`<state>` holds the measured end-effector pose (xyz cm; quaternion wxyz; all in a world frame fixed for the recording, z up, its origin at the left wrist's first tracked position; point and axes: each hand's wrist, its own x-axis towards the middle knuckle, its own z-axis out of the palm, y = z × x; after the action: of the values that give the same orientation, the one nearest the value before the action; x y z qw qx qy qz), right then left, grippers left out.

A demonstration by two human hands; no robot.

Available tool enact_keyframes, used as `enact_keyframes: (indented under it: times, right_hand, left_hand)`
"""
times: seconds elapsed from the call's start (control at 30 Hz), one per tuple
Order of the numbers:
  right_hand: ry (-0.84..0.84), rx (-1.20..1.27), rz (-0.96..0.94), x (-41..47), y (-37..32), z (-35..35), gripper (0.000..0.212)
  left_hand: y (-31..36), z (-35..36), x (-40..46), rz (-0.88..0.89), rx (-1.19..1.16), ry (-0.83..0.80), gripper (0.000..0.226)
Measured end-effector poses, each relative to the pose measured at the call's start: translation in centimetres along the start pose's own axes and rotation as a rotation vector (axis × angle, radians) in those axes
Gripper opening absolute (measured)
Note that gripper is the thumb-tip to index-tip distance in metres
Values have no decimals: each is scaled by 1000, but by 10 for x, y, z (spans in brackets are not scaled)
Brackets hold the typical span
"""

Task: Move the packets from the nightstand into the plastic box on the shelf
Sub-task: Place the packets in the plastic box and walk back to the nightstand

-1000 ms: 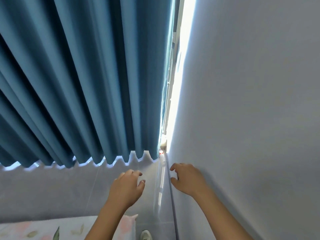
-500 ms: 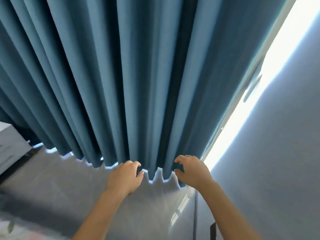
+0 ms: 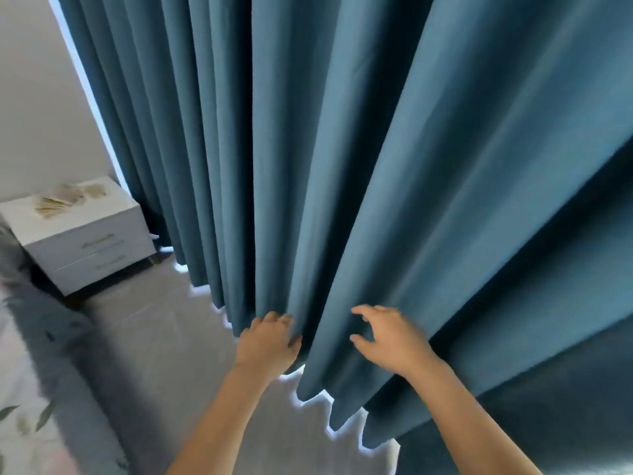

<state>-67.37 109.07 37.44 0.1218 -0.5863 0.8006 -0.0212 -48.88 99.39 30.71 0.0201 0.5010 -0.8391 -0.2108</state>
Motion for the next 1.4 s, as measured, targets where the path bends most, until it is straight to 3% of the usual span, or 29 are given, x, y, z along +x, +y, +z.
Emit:
enact_keyframes:
  times: [0.23,0.6,0.93,1.4]
  right_hand:
    - [-45,-54,-320,151,-50,-17,50]
    - [-145,-64,-617,337,-229,7,45]
    - [-164,-63,-730,486,-401,-7,44]
    - [-287,-112,-817,724,-570,19,50]
  left_hand:
    - [-59,-45,59,-270,-46,136,39]
    - [-228,-132,116,-610,17,242,43]
    - [-368,-224,204,-665,27,264,48]
    - [-543,-300,378,-784,-58,272,51]
